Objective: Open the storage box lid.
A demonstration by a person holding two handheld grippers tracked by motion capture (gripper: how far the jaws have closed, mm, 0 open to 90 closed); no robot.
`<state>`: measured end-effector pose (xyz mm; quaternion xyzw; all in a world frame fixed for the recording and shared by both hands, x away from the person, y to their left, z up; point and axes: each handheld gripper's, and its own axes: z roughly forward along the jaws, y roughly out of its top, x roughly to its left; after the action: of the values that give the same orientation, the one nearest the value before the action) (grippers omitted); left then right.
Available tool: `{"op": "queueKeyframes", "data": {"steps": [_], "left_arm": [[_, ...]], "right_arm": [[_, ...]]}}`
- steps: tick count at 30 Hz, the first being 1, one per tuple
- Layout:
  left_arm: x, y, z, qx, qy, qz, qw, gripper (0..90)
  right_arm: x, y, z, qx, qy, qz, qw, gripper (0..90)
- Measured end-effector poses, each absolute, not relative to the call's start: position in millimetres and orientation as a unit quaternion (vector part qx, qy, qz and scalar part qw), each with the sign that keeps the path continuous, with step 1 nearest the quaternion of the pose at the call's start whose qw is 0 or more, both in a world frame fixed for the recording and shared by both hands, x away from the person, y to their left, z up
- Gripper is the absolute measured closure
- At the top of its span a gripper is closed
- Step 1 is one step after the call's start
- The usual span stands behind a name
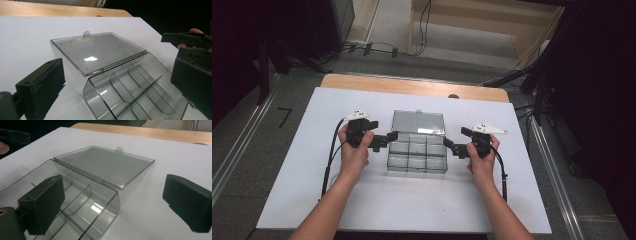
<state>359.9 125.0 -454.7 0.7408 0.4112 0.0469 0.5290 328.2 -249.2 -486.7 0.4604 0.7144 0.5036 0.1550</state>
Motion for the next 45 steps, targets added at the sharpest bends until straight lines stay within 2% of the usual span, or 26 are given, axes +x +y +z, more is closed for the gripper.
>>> {"op": "queueKeyframes", "data": {"steps": [18,37,45], "left_arm": [[329.1,157.1,-451.0,0.747,0.396,0.075,0.528,0.0],[293.3,190.4,-461.0,0.739,0.404,0.079,0.533,0.0],[278.9,200.1,-467.5,0.747,0.407,0.084,0.52,0.0]], "right_arm": [[293.1,-264.9,-479.1,0.452,0.714,0.507,0.173,0.0],[254.2,-288.4,-475.0,0.446,0.71,0.507,0.202,0.0],[240.6,-301.4,-482.5,0.458,0.705,0.506,0.193,0.0]]}}
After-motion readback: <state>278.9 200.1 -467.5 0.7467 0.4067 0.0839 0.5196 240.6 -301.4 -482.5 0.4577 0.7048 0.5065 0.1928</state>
